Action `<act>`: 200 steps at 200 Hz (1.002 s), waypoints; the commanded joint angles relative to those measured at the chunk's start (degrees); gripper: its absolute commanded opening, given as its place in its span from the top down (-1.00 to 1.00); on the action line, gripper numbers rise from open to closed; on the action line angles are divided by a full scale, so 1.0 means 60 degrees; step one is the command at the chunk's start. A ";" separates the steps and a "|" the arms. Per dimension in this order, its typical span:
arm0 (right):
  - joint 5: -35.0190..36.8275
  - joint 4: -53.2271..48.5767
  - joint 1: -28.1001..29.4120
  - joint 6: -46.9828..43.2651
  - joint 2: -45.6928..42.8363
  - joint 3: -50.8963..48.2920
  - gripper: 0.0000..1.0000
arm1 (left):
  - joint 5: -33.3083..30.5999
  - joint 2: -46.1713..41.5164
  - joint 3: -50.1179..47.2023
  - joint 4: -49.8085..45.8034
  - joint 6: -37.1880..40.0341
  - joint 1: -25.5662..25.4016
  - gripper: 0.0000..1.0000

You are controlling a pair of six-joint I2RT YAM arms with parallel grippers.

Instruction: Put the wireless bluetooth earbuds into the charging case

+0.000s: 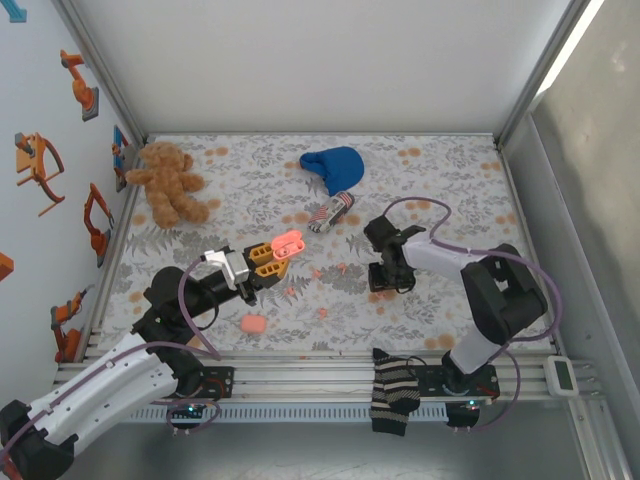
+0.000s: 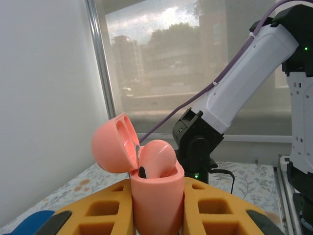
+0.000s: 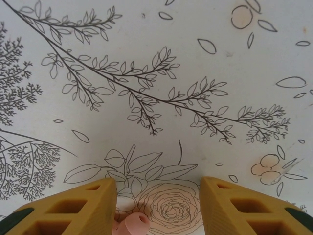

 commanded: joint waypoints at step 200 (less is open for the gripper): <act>0.0797 -0.1086 0.0899 0.0401 -0.0769 -0.0688 -0.07 | 0.0070 0.0167 0.0291 -0.0076 0.0204 -0.0047 1.00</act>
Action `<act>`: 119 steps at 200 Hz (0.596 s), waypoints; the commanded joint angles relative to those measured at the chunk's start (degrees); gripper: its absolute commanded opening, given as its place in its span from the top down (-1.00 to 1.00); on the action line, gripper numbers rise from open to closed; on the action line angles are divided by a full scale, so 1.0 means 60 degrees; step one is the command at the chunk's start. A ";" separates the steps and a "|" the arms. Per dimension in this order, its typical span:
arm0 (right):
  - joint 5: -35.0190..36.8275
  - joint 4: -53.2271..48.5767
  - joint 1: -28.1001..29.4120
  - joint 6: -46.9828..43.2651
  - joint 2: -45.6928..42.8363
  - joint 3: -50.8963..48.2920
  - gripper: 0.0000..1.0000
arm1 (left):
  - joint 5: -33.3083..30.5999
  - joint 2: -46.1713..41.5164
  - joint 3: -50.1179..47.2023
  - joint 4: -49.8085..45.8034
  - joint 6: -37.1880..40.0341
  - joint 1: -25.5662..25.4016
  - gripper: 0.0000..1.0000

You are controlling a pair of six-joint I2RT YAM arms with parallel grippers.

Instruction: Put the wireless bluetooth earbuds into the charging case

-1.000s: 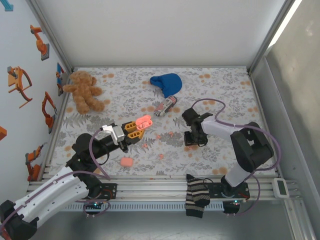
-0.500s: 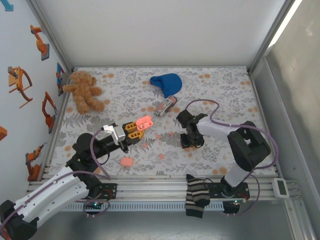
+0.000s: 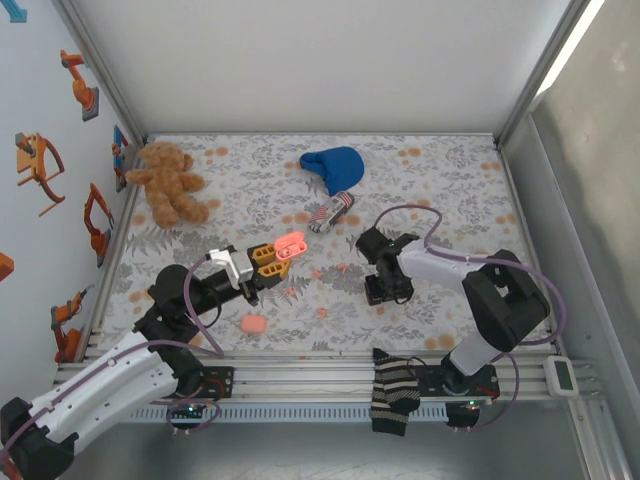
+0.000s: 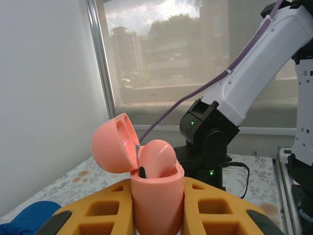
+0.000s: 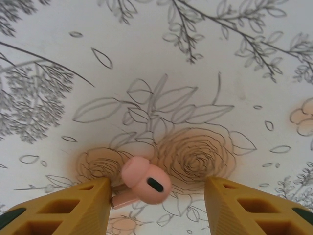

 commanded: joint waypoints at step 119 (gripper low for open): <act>-0.0703 -0.0573 -0.0294 -0.0340 -0.1906 0.0164 -0.11 | 0.0010 -0.0207 0.0236 -0.0006 0.0091 -0.0059 1.00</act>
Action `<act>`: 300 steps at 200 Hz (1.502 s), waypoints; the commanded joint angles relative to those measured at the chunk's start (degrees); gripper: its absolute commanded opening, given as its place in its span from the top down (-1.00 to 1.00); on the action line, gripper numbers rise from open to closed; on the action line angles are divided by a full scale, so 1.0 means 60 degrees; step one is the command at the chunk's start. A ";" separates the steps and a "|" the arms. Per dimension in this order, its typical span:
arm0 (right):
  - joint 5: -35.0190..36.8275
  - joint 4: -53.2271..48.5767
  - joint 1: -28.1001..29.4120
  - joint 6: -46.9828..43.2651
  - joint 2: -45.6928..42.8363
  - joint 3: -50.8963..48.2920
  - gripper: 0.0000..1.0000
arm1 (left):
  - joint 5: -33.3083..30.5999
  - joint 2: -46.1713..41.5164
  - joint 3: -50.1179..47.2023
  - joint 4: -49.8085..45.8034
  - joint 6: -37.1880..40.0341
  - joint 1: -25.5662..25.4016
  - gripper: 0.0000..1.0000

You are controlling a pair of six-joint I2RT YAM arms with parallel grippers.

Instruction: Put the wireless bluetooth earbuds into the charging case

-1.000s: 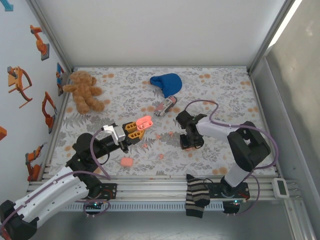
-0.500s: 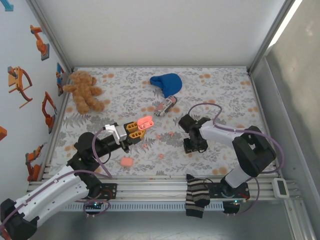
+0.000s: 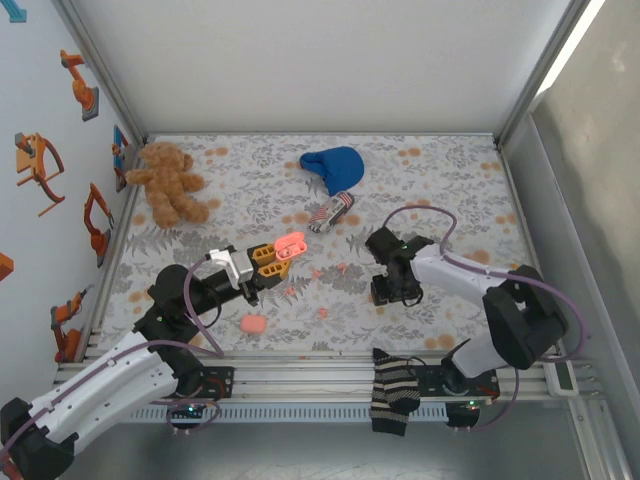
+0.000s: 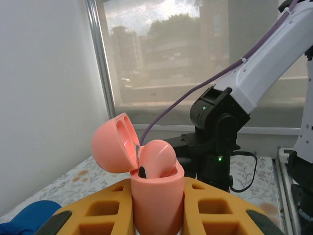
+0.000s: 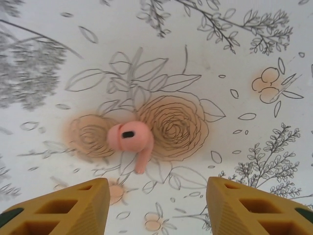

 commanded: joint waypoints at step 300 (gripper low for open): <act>-0.0101 0.0537 -0.0215 -0.0070 0.1751 0.0894 0.45 | -0.0129 -0.0302 0.0256 -0.0159 0.0212 -0.0057 1.00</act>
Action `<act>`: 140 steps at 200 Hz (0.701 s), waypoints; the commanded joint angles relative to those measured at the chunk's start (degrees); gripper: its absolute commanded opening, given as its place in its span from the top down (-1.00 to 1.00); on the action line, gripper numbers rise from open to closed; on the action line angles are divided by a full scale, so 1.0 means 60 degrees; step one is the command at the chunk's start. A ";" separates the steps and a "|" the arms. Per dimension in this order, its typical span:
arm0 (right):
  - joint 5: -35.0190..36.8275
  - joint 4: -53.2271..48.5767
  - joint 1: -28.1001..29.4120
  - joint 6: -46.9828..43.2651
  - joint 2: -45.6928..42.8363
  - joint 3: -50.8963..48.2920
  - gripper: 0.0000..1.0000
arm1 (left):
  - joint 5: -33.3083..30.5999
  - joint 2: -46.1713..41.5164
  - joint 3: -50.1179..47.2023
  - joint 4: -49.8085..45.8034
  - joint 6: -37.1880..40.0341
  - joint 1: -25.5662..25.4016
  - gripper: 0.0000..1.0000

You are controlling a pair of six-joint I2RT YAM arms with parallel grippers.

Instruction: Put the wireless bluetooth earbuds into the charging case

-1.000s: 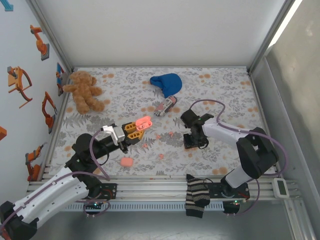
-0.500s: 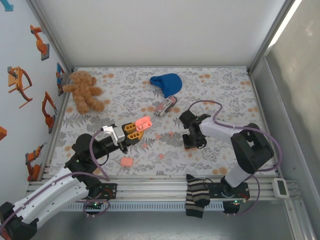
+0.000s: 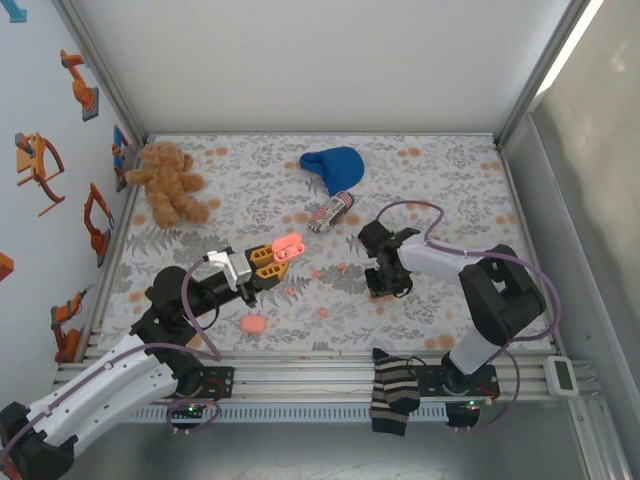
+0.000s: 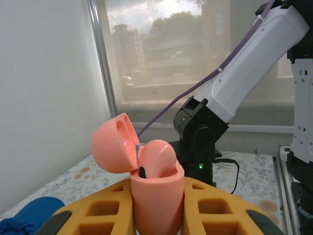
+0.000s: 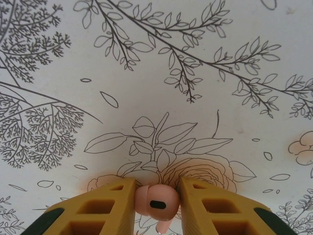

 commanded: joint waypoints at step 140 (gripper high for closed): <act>0.1070 -0.1057 -0.0047 -0.0623 -0.2312 0.0896 0.47 | 0.0104 0.1246 0.0078 0.1726 -0.0614 -0.0054 1.00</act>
